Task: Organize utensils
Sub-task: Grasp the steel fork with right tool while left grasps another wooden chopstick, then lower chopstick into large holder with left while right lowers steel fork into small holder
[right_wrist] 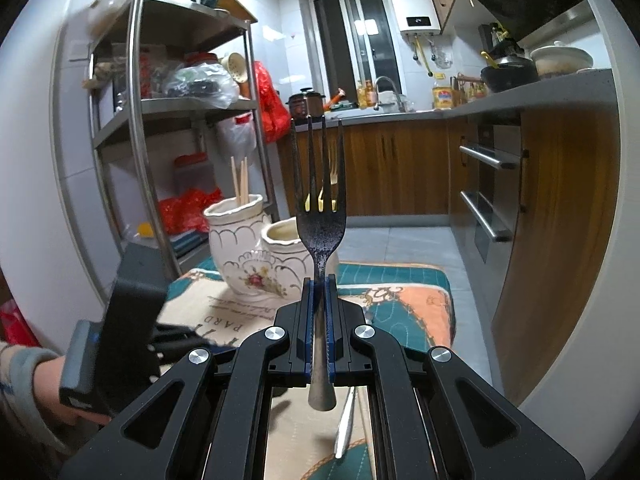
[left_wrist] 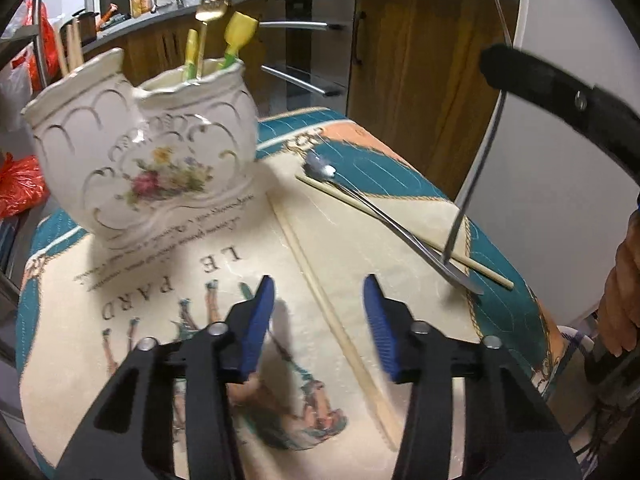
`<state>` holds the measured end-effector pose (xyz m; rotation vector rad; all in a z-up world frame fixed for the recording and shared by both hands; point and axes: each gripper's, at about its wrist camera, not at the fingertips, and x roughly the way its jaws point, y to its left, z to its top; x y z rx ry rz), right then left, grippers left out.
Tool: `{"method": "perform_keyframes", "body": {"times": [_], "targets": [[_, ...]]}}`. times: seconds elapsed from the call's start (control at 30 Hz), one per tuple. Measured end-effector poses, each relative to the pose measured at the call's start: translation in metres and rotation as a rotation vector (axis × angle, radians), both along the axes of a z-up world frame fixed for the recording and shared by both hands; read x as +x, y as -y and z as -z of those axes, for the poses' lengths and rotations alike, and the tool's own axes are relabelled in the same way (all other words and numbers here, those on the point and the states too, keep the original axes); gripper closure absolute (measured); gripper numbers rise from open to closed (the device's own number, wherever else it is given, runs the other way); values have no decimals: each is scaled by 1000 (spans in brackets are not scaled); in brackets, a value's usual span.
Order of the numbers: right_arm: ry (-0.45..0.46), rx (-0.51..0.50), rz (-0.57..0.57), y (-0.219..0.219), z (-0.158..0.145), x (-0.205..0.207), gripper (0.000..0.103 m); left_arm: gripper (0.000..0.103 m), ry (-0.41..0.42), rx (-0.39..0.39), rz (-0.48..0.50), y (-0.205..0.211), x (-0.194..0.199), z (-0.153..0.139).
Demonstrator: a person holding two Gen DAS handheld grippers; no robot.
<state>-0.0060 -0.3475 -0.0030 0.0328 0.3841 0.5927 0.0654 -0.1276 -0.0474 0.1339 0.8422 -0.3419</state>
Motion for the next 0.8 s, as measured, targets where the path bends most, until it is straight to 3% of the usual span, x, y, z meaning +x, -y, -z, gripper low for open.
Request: {"method": "perform_keyframes", "body": {"times": [0.13,0.2,0.5,0.67,0.8], "targets": [[3,0,0,1,-1,-1,97,76,-4,40,-12,5,6,5],[4,-1,1,1,-1,-1,97,93,-10,56,-3,6,8,4],[19,3,16,0,-3,-5,97,97,-2,9,46,-21,-3,-5],[18,6,34,-2,-5,-6,97,97,96,-75,84,-45,-18,-23],[19,4,40,-7,-9,-4,97,97,247,-145,83,-71,-32,-42]]}}
